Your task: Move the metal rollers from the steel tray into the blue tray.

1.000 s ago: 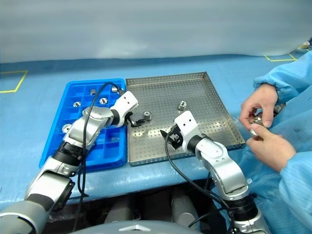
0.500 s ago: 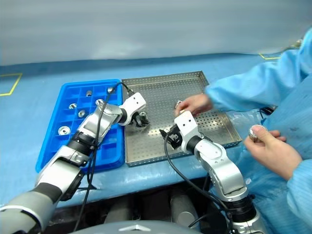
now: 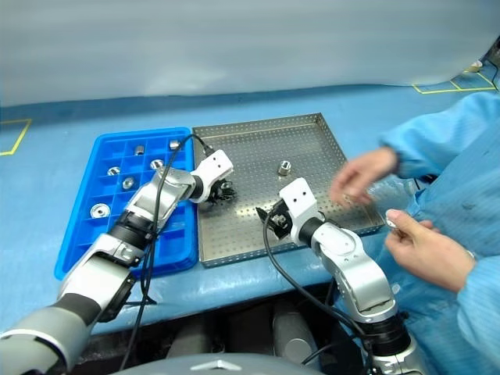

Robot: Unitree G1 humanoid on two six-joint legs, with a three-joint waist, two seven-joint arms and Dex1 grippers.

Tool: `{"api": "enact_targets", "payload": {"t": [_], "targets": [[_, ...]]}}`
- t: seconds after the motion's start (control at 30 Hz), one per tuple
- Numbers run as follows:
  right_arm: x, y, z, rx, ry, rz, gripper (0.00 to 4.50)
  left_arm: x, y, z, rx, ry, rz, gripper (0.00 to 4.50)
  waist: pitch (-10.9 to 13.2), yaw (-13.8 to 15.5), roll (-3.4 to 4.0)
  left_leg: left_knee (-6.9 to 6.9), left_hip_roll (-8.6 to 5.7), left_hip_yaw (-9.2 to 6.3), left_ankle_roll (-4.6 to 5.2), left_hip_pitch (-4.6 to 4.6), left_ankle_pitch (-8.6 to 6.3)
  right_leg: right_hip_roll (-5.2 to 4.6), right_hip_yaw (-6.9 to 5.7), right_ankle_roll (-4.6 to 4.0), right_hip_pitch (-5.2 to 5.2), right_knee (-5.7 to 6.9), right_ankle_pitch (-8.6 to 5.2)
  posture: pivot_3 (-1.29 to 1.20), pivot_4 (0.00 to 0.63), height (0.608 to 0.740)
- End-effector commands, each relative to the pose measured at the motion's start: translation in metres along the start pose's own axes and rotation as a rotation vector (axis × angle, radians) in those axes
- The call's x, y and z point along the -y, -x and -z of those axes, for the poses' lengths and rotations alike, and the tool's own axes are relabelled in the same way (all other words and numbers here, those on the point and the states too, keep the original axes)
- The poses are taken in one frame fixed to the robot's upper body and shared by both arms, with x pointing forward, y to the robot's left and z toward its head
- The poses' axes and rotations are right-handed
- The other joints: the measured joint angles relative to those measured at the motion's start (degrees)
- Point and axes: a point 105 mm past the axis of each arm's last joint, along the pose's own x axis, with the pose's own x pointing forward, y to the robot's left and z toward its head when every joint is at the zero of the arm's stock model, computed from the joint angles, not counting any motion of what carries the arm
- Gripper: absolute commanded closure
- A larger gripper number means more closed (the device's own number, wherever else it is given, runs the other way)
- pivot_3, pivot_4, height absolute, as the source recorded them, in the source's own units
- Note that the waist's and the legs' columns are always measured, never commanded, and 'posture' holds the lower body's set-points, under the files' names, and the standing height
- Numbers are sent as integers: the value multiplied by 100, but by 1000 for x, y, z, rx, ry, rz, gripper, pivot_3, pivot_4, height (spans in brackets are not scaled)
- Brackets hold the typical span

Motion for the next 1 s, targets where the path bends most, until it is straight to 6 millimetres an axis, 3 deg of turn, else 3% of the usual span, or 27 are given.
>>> {"api": "enact_targets", "payload": {"t": [0.03,0.23,0.43,0.6,0.77,1.0], "targets": [[-1,-1,-12,43,19,-11,840,-3,11,-11,76,16,-9,2639,0,3,0,-2,-1,0,0,0,0,0,1,0,0,0,0,-167,150,740],[-10,-6,-1,2,-38,-110,840,-2,44,-39,277,130,19,2639,2,30,-1,-2,0,-2,0,-7,0,-1,0,-1,-5,-1,10,-151,150,740],[-18,-6,-9,23,-24,-202,840,-4,92,-40,418,192,-80,2639,2,76,1,-2,-3,-3,1,-5,-1,-7,-1,-12,-1,-3,16,-107,150,740],[-17,-5,-18,23,177,-193,840,-31,132,-3,407,288,-510,2639,2,200,0,1,-3,-5,0,0,0,-8,-4,-16,3,-3,14,-48,150,740],[-11,-5,-24,33,190,-181,840,-40,164,48,287,417,-881,2639,2,434,-4,3,-2,-5,-2,3,1,-7,-8,-17,7,-4,12,8,150,740],[-10,-7,-22,11,208,-194,840,-25,183,79,190,496,-1011,2639,1,697,-14,12,-5,-4,-2,-2,0,-15,-13,-22,10,-8,13,30,150,740]]}}
